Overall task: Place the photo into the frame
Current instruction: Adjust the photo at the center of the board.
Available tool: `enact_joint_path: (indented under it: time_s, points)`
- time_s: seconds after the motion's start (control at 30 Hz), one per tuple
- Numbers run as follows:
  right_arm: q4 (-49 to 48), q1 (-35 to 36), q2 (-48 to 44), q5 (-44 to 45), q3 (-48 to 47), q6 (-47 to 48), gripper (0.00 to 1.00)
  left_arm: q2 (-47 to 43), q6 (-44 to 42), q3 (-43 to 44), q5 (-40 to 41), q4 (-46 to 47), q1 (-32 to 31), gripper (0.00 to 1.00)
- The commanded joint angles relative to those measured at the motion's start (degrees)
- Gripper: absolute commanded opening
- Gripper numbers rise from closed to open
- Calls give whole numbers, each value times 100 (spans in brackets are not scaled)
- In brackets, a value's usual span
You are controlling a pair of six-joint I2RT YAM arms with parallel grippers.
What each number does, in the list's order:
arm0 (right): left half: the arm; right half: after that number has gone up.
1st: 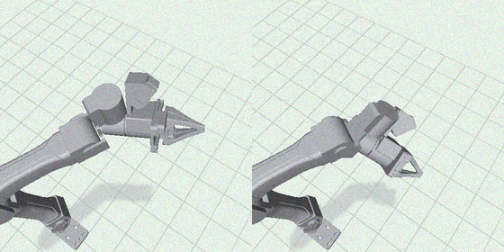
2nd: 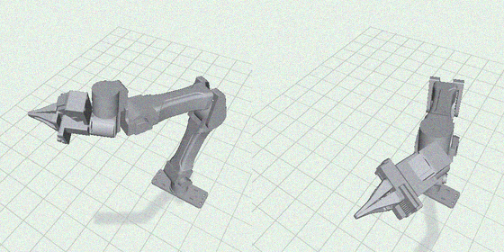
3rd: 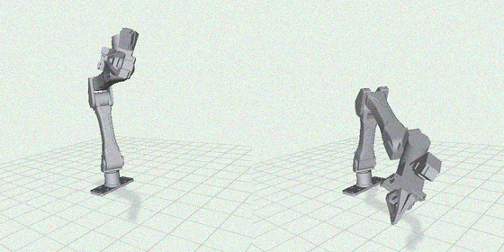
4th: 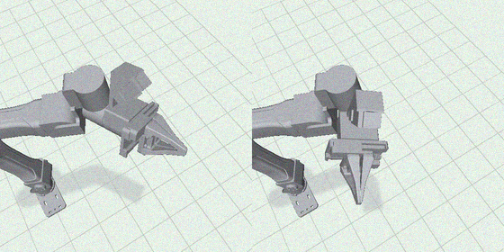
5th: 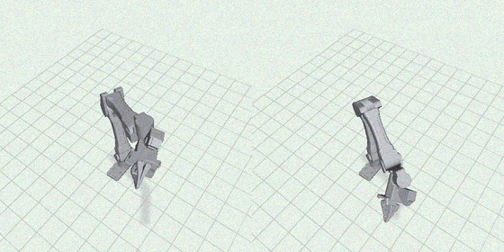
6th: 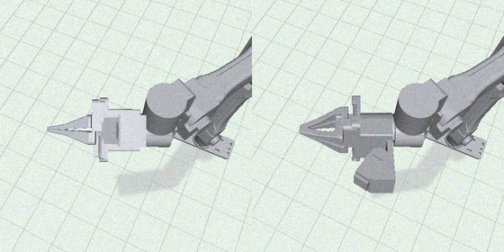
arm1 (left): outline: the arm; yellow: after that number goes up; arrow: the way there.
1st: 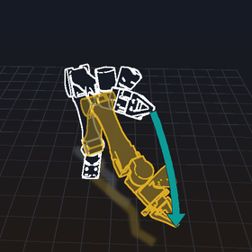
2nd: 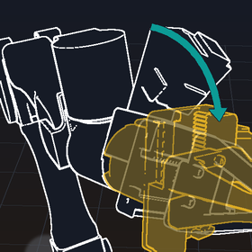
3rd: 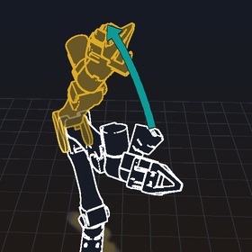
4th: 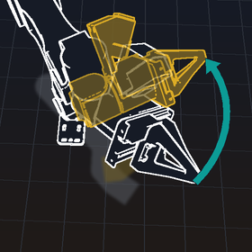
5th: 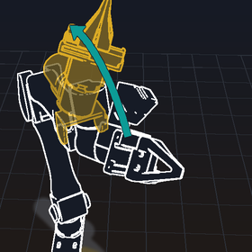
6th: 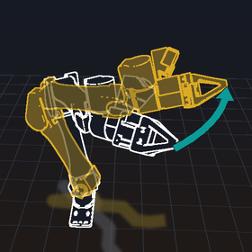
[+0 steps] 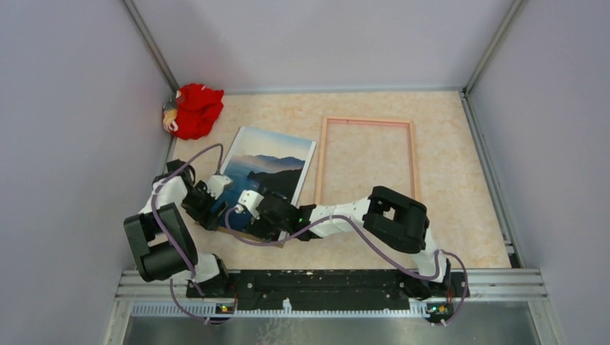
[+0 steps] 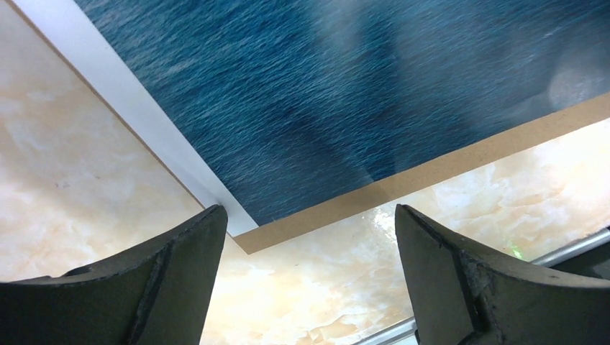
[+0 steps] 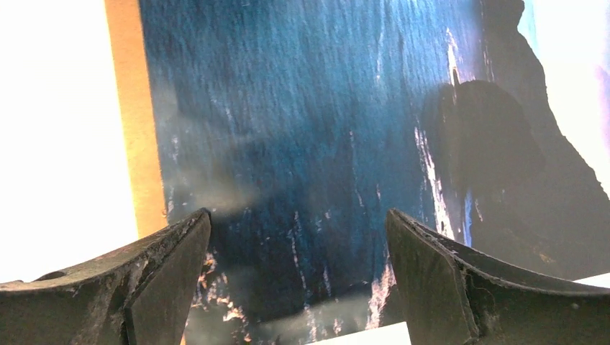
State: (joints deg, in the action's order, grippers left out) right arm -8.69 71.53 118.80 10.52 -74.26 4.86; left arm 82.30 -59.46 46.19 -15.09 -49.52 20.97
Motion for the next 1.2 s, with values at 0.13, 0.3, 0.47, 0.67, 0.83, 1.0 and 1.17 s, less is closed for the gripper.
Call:
enact_joint_path:
  time_s: [0.13,0.3,0.47,0.67,0.83,1.0,1.17]
  points:
    - [-326,225,-351,441,146,234,92,-557,322,-470,252,954,51,94]
    - [-374,234,-422,395,292,243,93,-575,307,-539,236,920,81,94]
    - [-475,259,-570,309,468,209,92,-595,266,-535,152,864,163,94]
    - [-524,401,-748,396,565,221,92,-514,324,-548,160,938,168,95]
    - [-511,465,-751,387,579,243,93,-465,346,-587,182,986,168,97]
    - [-461,497,-721,371,542,252,92,-431,347,-603,200,998,166,98]
    - [-388,494,-619,433,542,248,92,-386,317,-613,217,1015,167,98]
